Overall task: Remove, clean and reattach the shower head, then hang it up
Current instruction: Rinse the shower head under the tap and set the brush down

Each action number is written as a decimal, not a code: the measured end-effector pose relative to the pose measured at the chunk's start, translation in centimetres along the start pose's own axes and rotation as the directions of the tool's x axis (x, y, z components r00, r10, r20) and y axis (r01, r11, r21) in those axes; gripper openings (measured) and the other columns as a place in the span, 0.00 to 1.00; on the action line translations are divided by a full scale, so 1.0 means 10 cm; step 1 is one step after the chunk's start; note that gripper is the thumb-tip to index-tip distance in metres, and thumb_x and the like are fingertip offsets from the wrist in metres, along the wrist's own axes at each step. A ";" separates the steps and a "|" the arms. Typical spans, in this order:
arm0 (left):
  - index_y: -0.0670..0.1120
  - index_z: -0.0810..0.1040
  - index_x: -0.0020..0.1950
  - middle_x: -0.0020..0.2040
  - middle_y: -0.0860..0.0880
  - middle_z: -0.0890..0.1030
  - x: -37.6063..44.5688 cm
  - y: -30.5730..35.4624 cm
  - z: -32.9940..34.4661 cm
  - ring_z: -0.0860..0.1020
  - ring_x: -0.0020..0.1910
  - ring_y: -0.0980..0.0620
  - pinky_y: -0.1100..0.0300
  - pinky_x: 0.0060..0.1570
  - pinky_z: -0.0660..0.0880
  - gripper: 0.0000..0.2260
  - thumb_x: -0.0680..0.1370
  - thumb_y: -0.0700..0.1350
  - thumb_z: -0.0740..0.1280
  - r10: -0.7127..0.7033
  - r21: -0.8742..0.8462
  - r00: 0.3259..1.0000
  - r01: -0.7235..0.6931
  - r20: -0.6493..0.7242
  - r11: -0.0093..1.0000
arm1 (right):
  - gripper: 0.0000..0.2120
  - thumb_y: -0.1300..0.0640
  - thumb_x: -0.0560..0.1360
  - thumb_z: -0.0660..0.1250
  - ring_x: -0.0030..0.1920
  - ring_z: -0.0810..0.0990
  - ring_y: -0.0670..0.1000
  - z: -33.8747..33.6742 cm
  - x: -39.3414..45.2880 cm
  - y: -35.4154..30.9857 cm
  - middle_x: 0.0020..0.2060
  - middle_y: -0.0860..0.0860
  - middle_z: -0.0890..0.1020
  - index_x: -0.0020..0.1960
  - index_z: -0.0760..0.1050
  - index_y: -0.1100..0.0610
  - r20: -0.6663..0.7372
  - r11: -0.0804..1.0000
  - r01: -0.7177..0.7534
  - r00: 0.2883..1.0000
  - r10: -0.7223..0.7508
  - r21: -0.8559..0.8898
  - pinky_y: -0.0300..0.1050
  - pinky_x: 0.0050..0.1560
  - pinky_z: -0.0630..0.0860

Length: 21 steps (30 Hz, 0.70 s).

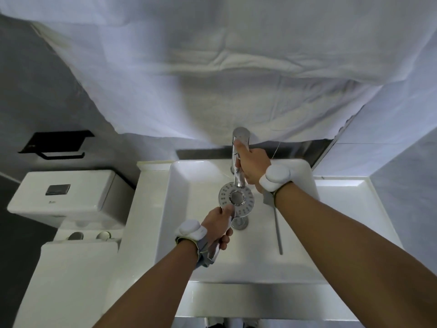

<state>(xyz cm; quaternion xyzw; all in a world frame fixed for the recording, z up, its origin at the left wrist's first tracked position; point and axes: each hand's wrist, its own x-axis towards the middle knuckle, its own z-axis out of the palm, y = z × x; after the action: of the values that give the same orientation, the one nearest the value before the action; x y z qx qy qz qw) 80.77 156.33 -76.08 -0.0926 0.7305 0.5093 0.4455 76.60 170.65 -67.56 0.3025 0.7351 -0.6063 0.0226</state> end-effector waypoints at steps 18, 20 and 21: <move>0.43 0.70 0.51 0.33 0.44 0.68 0.05 0.10 0.00 0.61 0.21 0.52 0.64 0.27 0.62 0.15 0.82 0.56 0.56 0.018 0.012 0.999 -0.018 0.042 1.000 | 0.22 0.47 0.77 0.60 0.17 0.59 0.48 -0.02 0.09 -0.23 0.17 0.48 0.65 0.27 0.65 0.54 0.031 0.980 -0.171 0.985 0.168 0.101 0.37 0.22 0.60; 0.44 0.69 0.51 0.32 0.43 0.68 0.06 0.10 0.01 0.61 0.21 0.52 0.63 0.28 0.62 0.15 0.82 0.55 0.55 0.015 0.014 0.999 -0.016 0.048 1.000 | 0.22 0.48 0.78 0.59 0.16 0.58 0.47 -0.03 0.07 -0.27 0.16 0.47 0.65 0.27 0.64 0.54 0.047 0.973 -0.191 0.981 0.186 0.132 0.36 0.22 0.58; 0.44 0.69 0.51 0.32 0.44 0.68 0.06 0.10 0.01 0.61 0.21 0.52 0.63 0.28 0.62 0.15 0.82 0.55 0.55 0.012 0.015 0.999 -0.013 0.048 1.000 | 0.21 0.48 0.78 0.59 0.16 0.58 0.47 -0.03 0.05 -0.29 0.16 0.47 0.65 0.28 0.64 0.54 0.059 0.970 -0.198 0.980 0.191 0.142 0.36 0.23 0.57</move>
<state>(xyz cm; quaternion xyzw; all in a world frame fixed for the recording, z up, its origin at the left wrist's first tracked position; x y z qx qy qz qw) 79.89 157.10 -75.86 -0.0724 0.7241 0.5084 0.4605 74.89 170.90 -65.15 0.3602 0.6544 -0.6604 0.0762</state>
